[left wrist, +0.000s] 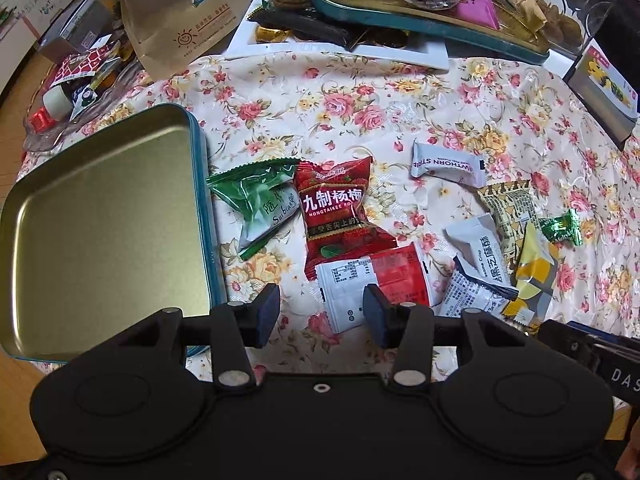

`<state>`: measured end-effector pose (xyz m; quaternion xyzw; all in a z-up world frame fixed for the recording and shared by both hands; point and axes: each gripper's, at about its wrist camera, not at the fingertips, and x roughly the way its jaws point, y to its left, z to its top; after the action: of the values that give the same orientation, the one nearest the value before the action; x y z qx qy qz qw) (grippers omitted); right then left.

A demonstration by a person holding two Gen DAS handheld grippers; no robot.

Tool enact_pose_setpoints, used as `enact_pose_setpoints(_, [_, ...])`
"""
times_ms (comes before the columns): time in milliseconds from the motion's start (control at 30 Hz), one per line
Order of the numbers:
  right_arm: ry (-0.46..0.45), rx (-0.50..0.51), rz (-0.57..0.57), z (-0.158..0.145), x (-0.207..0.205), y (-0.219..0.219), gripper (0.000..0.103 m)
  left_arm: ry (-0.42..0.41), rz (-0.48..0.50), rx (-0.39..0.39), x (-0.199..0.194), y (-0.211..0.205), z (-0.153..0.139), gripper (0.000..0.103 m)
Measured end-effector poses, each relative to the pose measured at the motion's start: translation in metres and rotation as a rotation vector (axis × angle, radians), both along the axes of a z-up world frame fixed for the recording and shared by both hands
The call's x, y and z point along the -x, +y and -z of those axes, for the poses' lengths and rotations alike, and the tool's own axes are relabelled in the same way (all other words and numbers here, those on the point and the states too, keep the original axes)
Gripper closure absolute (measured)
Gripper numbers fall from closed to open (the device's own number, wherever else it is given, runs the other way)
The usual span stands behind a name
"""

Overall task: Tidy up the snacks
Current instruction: 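Move both tools from the tray over to the pile of wrapped snacks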

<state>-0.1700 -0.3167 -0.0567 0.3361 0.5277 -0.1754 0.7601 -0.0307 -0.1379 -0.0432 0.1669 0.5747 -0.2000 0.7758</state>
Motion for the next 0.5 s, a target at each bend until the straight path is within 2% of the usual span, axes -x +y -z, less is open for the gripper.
enact_pose_setpoints(67, [0.007, 0.009, -0.023, 0.001, -0.001, 0.002, 0.062, 0.009, 0.017, -0.001, 0.002, -0.001, 0.001, 0.049])
enact_pose_setpoints(167, [0.045, 0.007, -0.046, 0.011, -0.005, 0.008, 0.06, 0.023, 0.05, 0.011, 0.007, -0.005, 0.001, 0.049])
enact_pose_setpoints(300, [0.038, 0.073, -0.069, 0.012, -0.01, 0.02, 0.059, 0.019, 0.106, 0.042, 0.018, -0.013, -0.003, 0.049])
enact_pose_setpoints(367, [0.026, 0.104, -0.084, 0.012, -0.011, 0.025, 0.068, 0.026, 0.157, 0.06, 0.024, -0.019, -0.004, 0.049])
enact_pose_setpoints(500, [0.017, 0.119, -0.103, 0.009, -0.009, 0.024, 0.07, 0.006, 0.243, 0.071, 0.039, -0.031, -0.002, 0.049])
